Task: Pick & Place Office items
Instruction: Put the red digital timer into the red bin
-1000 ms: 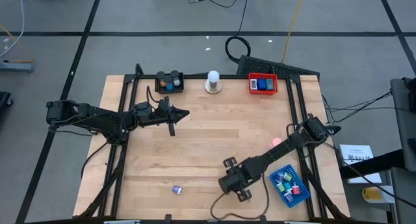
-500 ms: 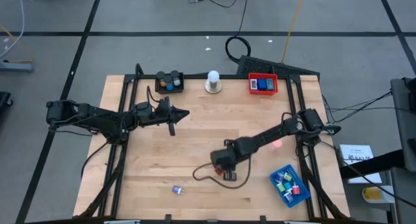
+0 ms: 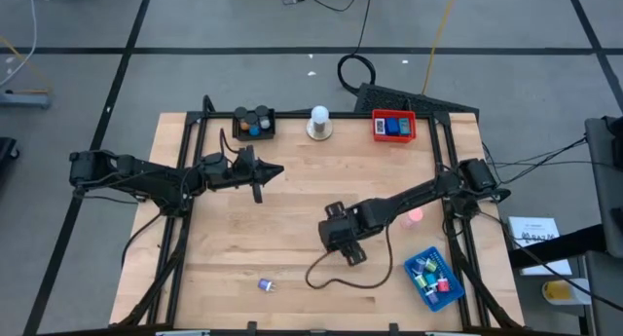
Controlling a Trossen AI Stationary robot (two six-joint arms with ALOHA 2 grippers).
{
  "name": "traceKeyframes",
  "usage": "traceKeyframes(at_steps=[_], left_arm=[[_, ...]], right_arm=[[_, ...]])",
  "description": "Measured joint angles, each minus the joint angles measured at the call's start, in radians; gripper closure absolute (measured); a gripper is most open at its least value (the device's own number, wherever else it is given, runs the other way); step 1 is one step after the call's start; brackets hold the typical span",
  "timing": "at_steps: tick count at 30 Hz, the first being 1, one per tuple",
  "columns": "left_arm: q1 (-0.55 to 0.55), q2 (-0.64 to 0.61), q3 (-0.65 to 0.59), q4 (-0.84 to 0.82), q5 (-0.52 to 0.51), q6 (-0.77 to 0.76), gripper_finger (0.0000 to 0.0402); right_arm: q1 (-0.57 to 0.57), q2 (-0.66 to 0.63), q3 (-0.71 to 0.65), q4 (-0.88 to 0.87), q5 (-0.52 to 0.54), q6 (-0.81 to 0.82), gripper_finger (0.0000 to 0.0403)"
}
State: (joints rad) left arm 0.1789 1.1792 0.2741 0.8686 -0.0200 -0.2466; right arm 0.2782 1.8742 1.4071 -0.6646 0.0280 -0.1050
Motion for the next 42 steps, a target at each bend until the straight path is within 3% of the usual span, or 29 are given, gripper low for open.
traceKeyframes(at_steps=[8,17,27,35,38,42], left_arm=[[0.000,0.000,0.000,0.000,0.000,0.000,0.0378],[0.000,0.000,0.000,0.000,0.001,0.000,0.0378],[0.000,0.000,0.000,0.000,0.001,0.003,0.0378],[0.000,0.000,0.000,0.000,0.001,0.006,0.0378],[0.000,0.000,0.000,-0.001,0.002,0.005,0.0378],[0.000,0.000,0.000,-0.001,0.002,0.004,0.0378]], right_arm=[[-0.022,0.065,0.000,0.046,-0.061,-0.264,0.0145],[-0.071,0.102,0.002,0.045,-0.164,-0.344,0.0160],[-0.103,0.105,0.000,-0.035,-0.154,-0.282,0.0223],[-0.179,0.103,0.000,-0.055,-0.155,-0.064,0.0261],[-0.198,0.103,0.000,-0.060,-0.149,0.010,0.0261],[-0.216,0.103,0.000,-0.076,-0.061,0.102,0.0234]])
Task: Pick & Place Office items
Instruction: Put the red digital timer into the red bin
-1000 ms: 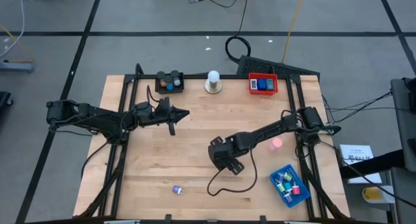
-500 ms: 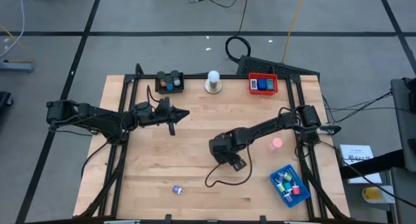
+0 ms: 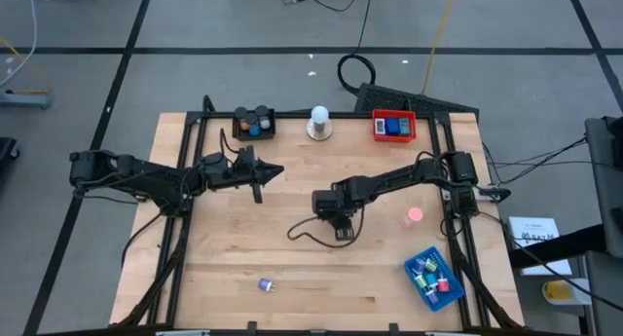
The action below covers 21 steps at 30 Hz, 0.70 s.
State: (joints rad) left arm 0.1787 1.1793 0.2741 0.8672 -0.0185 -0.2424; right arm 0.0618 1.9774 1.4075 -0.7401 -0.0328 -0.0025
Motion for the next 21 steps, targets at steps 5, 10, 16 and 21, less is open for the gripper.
traceKeyframes(at_steps=[5,10,16,21], left_arm=[[0.000,0.000,0.000,-0.002,0.000,-0.006,0.0378],[0.000,0.000,0.000,-0.002,0.001,-0.007,0.0378],[0.000,0.000,0.000,-0.002,0.001,-0.007,0.0378],[0.000,0.000,0.000,-0.003,0.002,-0.008,0.0378]], right_arm=[[-0.006,0.000,0.000,0.003,0.010,0.046,0.0191],[-0.013,0.000,-0.022,0.027,0.006,0.077,0.0187],[-0.023,-0.004,-0.055,0.047,0.010,0.095,0.0239],[-0.031,-0.041,-0.060,0.017,0.005,0.093,0.0265]])
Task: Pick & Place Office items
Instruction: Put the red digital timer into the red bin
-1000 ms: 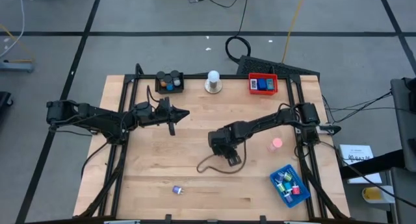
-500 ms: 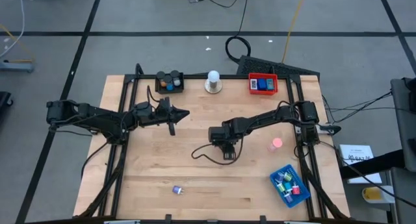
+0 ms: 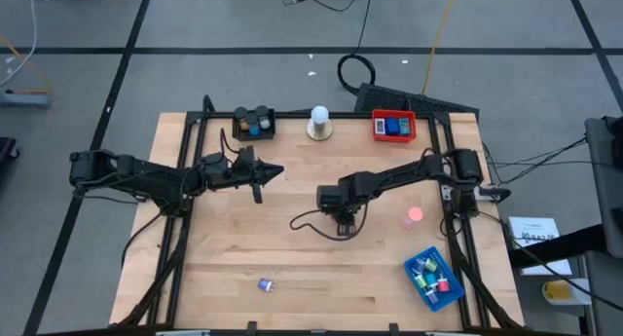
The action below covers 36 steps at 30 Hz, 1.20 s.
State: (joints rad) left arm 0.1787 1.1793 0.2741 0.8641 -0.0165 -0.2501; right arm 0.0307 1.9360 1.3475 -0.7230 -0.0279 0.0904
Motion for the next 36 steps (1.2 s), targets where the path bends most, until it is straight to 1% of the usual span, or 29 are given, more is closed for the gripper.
traceKeyframes(at_steps=[3,6,8,12,15,18,19,22,23,26,30,36], left_arm=[[0.000,0.000,0.000,-0.002,0.000,0.000,0.0378],[-0.001,0.000,0.000,-0.002,0.001,0.000,0.0378],[-0.001,0.000,0.000,-0.003,0.001,-0.001,0.0378],[-0.001,0.000,0.000,-0.003,0.001,-0.003,0.0378],[-0.001,0.000,0.000,-0.005,0.001,-0.002,0.0378],[-0.001,0.000,0.000,-0.005,0.000,-0.002,0.0378],[-0.001,0.000,0.000,-0.005,0.000,-0.002,0.0378],[-0.001,0.000,0.000,-0.006,0.000,-0.002,0.0378],[-0.001,0.000,0.000,-0.006,0.000,-0.002,0.0378],[-0.001,0.000,0.000,-0.006,0.000,0.000,0.0378],[-0.001,0.000,0.000,-0.005,0.000,0.000,0.0378],[-0.001,0.000,0.000,-0.005,0.000,0.000,0.0378]], right_arm=[[-0.026,-0.062,-0.002,-0.064,0.012,-0.003,0.0260],[-0.081,-0.152,0.000,-0.158,0.100,-0.027,0.0256],[-0.140,-0.210,0.000,-0.225,0.156,-0.045,0.0259],[-0.315,-0.315,0.000,-0.285,0.215,-0.108,0.0265],[-0.474,-0.361,0.000,-0.281,0.211,-0.170,0.0261],[-0.624,-0.373,0.000,-0.259,0.210,-0.224,0.0258],[-0.670,-0.370,0.000,-0.255,0.209,-0.217,0.0258],[-0.792,-0.349,0.000,-0.253,0.180,-0.119,0.0262],[-0.822,-0.339,0.000,-0.253,0.163,-0.088,0.0262],[-0.899,-0.319,0.000,-0.254,0.153,0.012,0.0259],[-0.958,-0.296,0.000,-0.235,0.127,0.115,0.0252],[-1.008,-0.258,0.000,-0.206,0.131,0.209,0.0258]])
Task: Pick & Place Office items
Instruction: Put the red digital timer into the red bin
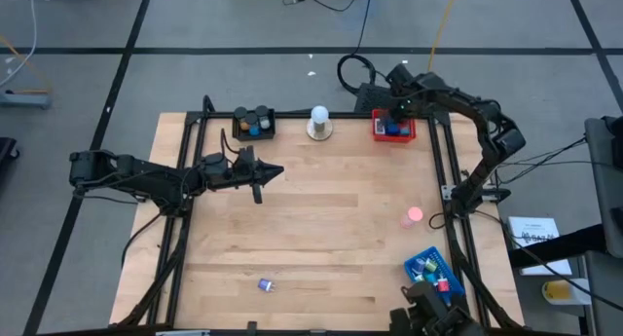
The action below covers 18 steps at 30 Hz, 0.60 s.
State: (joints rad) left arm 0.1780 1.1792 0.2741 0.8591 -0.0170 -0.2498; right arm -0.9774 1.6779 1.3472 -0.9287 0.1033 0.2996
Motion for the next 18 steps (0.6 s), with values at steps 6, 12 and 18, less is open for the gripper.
traceKeyframes(at_steps=[6,12,18], left_arm=[[0.000,0.000,0.000,-0.003,0.000,0.000,0.0378],[0.000,0.000,0.000,-0.004,0.000,0.000,0.0378],[0.000,0.000,0.000,-0.004,0.000,0.001,0.0378]], right_arm=[[-0.049,0.008,-0.018,0.079,0.001,0.078,0.0254],[-0.088,0.008,-0.112,0.145,0.000,0.111,0.0259],[-0.090,0.009,-0.181,0.220,-0.003,0.109,0.0254]])
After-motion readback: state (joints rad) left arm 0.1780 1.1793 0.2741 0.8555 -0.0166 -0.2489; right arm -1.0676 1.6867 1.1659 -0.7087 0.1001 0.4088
